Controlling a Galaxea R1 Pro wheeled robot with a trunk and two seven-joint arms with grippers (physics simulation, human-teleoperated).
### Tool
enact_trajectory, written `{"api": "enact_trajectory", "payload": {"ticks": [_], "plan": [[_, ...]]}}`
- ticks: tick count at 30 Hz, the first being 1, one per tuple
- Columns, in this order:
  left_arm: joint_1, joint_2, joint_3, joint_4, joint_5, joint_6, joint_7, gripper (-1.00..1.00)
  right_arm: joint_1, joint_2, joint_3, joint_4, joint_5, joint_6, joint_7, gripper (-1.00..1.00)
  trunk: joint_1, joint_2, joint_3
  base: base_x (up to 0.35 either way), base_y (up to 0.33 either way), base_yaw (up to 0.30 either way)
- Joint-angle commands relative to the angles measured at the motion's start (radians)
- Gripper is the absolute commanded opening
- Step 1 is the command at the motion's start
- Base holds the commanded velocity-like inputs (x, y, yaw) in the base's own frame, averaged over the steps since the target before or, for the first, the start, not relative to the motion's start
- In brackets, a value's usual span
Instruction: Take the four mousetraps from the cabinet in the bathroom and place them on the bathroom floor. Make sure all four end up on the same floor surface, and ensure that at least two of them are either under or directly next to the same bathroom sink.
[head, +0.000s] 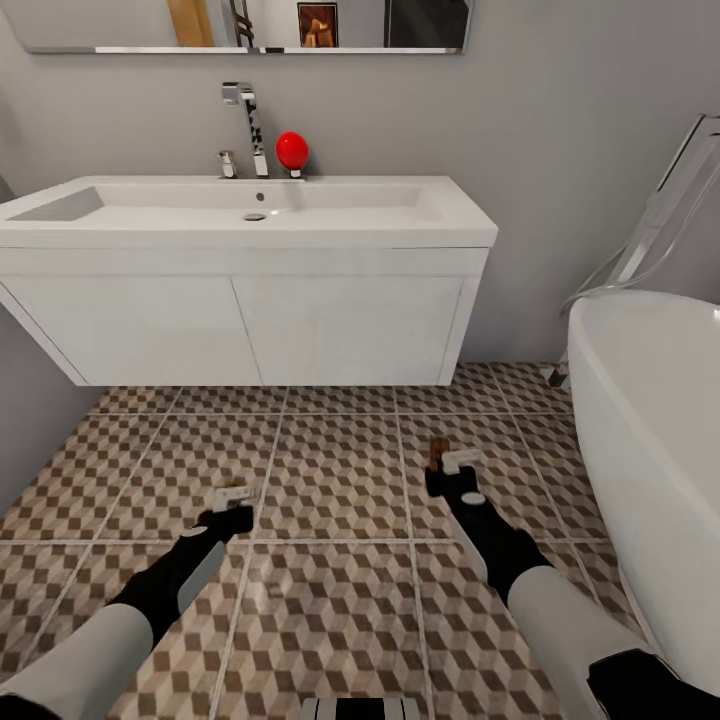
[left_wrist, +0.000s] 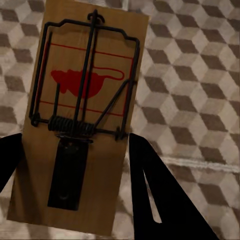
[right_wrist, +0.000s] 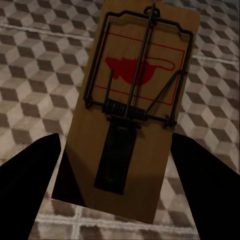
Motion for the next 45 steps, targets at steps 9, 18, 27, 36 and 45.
{"api": "enact_trajectory", "payload": {"ticks": [9, 18, 27, 36, 45], "plan": [[-0.001, 0.032, -0.008, -0.204, 0.009, 0.368, 0.027, -1.0, -0.002, 0.006, 0.01, -0.049, -0.009, 0.025, -0.017, -1.0, 0.0, 0.0, -0.001, 0.0, 0.0, 0.0], [-0.001, 0.025, -0.006, -0.21, 0.009, 0.377, 0.027, -1.0, -0.002, 0.017, 0.011, -0.051, -0.01, 0.072, -0.017, -1.0, 0.0, 0.0, -0.001, 0.0, 0.0, 0.0], [-0.001, 0.022, 0.011, -0.229, 0.008, 0.387, 0.148, -1.0, -0.002, 0.018, 0.011, -0.051, -0.012, 0.125, -0.017, -1.0, 0.0, 0.0, -0.001, 0.0, 0.0, 0.0], [0.0, 0.018, 0.037, -0.374, 0.011, 0.439, 0.187, -1.0, -0.002, 0.023, 0.011, -0.052, -0.012, 0.126, -0.016, -1.0, 0.0, 0.0, -0.001, 0.0, 0.0, 0.0], [0.001, 0.016, 0.029, -0.403, 0.012, 0.446, 0.188, -1.0, -0.002, 0.024, 0.011, -0.052, -0.012, 0.126, -0.016, -1.0, 0.0, 0.0, -0.001, 0.0, 0.0, 0.0]]}}
